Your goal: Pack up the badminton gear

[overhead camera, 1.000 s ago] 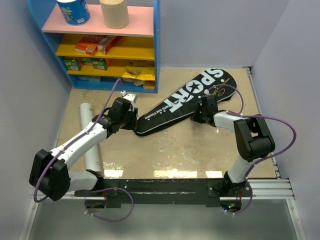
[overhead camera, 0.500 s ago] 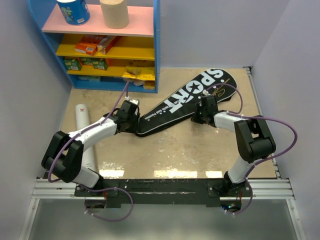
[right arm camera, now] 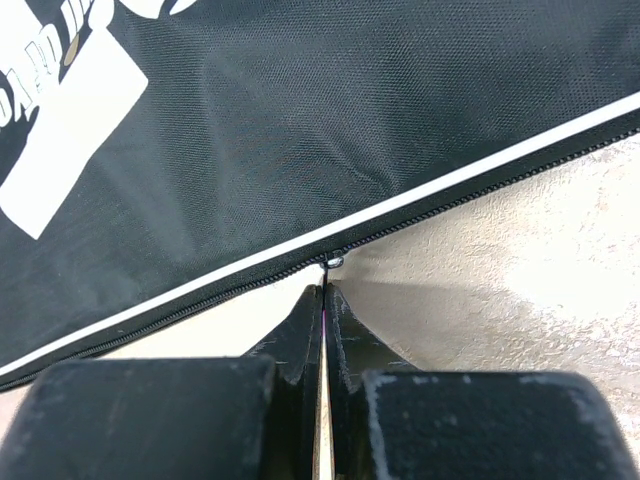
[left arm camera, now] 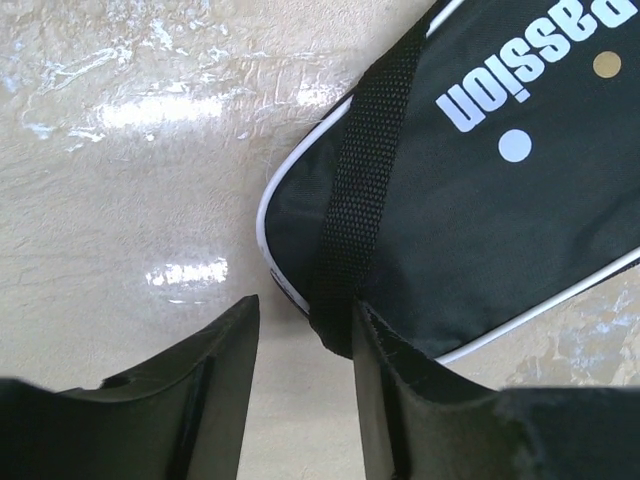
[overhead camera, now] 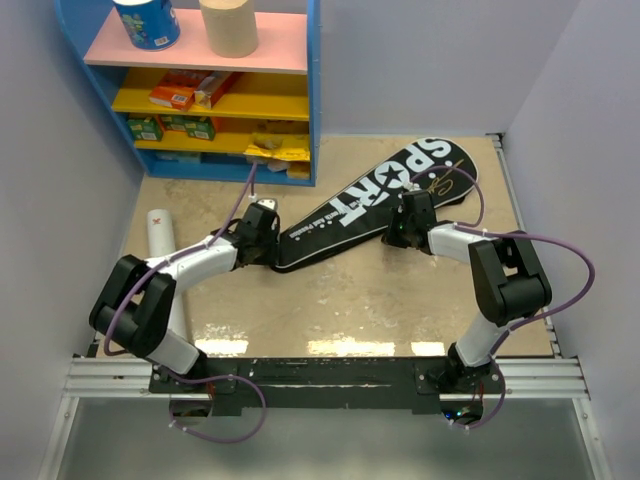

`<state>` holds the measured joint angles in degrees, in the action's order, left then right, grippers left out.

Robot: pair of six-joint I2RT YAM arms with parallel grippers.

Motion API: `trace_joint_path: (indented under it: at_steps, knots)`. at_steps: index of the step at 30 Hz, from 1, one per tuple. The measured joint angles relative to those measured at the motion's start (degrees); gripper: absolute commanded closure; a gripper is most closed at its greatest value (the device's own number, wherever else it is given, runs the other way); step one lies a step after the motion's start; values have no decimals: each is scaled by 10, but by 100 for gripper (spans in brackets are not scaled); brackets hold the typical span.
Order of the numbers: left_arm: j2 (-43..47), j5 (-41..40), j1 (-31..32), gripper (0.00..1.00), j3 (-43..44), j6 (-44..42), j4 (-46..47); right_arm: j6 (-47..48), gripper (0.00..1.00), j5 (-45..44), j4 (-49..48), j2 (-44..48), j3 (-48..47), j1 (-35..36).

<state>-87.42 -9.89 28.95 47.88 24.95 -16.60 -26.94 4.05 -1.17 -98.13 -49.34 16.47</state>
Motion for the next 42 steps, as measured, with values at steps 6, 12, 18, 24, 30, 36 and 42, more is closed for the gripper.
trace_joint_path:
  at_steps: [6,12,18,24,30,36,42]
  knots:
    - [-31,1,0,89,0,10,44,3,100,2,-1,1,1,1]
    - [-49,8,-4,96,-13,16,105,11,100,0,6,4,1,21]
    - [-51,13,-4,98,-28,16,147,13,100,-1,16,6,0,81]
    - [-51,22,-3,99,-41,16,177,3,100,2,26,6,-9,164]
    - [-50,35,8,99,-52,18,204,-30,100,34,13,-21,-36,238]
    - [-39,44,40,99,-65,26,209,-85,100,83,-35,-97,-89,311]
    - [-8,46,50,100,-95,30,208,-138,100,132,-97,-150,-119,334]
